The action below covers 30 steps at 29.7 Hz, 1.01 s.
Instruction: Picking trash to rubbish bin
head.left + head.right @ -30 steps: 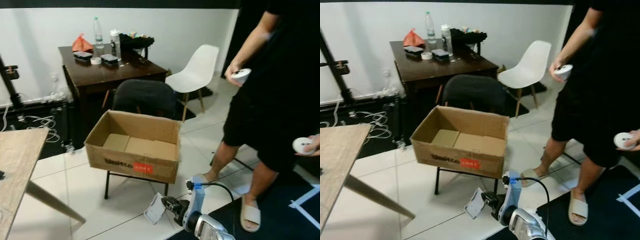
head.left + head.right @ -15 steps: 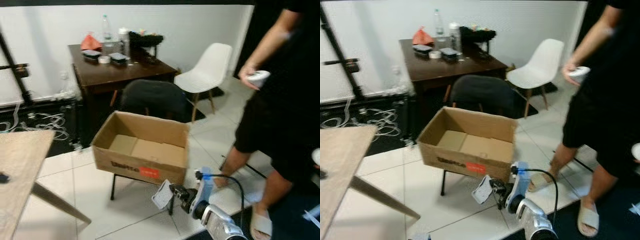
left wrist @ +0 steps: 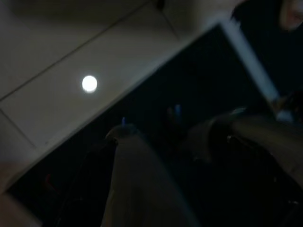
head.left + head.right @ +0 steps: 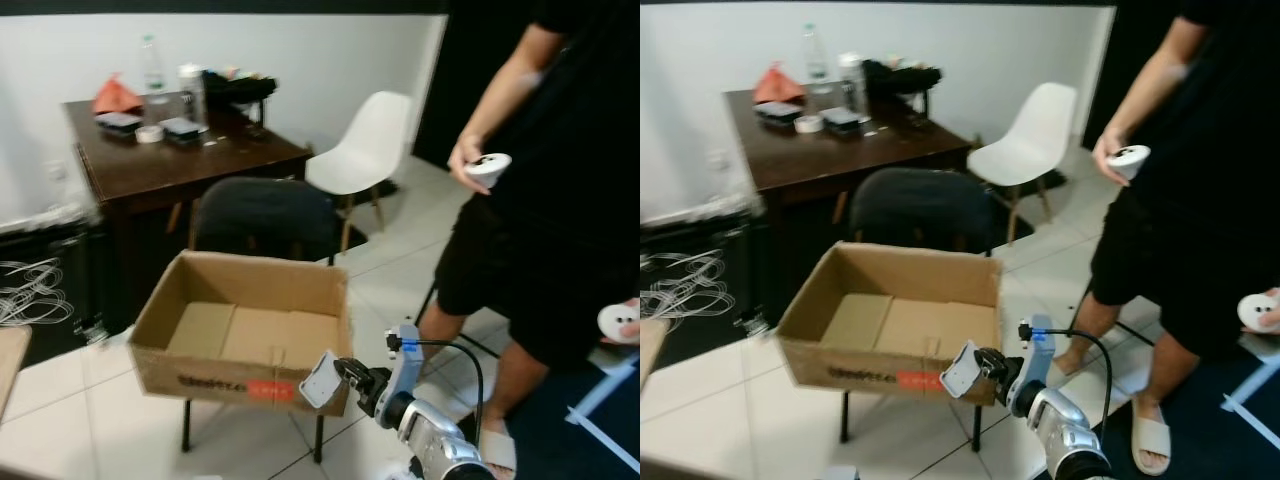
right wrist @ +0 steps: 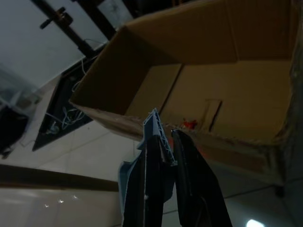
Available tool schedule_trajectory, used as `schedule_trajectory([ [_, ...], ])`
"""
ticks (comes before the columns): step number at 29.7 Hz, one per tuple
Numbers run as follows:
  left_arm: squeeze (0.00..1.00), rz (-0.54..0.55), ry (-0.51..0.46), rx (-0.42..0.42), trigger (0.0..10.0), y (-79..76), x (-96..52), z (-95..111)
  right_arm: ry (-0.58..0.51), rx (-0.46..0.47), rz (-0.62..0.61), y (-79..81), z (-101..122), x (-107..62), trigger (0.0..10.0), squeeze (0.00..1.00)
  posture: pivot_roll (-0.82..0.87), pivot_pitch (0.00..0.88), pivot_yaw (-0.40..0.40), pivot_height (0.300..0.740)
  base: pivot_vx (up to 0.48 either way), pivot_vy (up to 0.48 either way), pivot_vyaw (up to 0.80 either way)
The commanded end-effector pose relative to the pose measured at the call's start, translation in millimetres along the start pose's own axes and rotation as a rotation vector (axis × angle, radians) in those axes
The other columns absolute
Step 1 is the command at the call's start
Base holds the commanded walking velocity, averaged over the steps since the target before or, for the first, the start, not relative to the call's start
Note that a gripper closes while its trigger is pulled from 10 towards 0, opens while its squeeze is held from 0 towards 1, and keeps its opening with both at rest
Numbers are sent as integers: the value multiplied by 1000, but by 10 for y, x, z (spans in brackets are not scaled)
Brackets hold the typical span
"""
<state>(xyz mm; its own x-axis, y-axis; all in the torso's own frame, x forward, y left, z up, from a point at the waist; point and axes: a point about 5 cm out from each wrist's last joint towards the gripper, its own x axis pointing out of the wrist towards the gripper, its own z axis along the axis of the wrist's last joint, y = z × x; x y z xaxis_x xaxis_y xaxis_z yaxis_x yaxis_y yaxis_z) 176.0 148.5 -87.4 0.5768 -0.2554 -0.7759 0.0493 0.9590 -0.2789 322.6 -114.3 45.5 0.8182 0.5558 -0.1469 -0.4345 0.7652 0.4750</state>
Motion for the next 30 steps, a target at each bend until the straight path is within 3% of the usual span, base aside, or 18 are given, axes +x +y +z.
schedule_trajectory([
  [1,0,0,12,-6,10000,-6,-2,-32,-8,-5,-29,-54,14,-34,10000,0,-132,96,14,740,296,0,-425],
  [17,0,13,31,7,10000,6,-14,-82,-104,-115,-25,-163,424,-62,10000,0,-139,102,6,740,99,0,0],
  [20,0,13,34,6,10000,2,-14,-92,-91,-164,6,-104,430,-27,10000,0,-139,102,6,740,240,0,0],
  [22,0,18,40,12,10000,-6,-11,-99,-68,-197,57,28,376,54,10000,0,-152,104,9,740,0,0,0],
  [23,0,18,40,12,10000,-6,-11,-99,-68,-197,57,28,376,54,10000,0,-152,104,9,740,0,0,0],
  [24,0,16,40,16,10000,-19,-7,-97,-62,-205,95,152,340,136,10000,0,-152,104,9,740,0,0,0],
  [30,0,9,44,23,10000,-16,-12,-112,-45,-213,121,301,330,270,10000,0,-151,121,23,740,0,0,0],
])
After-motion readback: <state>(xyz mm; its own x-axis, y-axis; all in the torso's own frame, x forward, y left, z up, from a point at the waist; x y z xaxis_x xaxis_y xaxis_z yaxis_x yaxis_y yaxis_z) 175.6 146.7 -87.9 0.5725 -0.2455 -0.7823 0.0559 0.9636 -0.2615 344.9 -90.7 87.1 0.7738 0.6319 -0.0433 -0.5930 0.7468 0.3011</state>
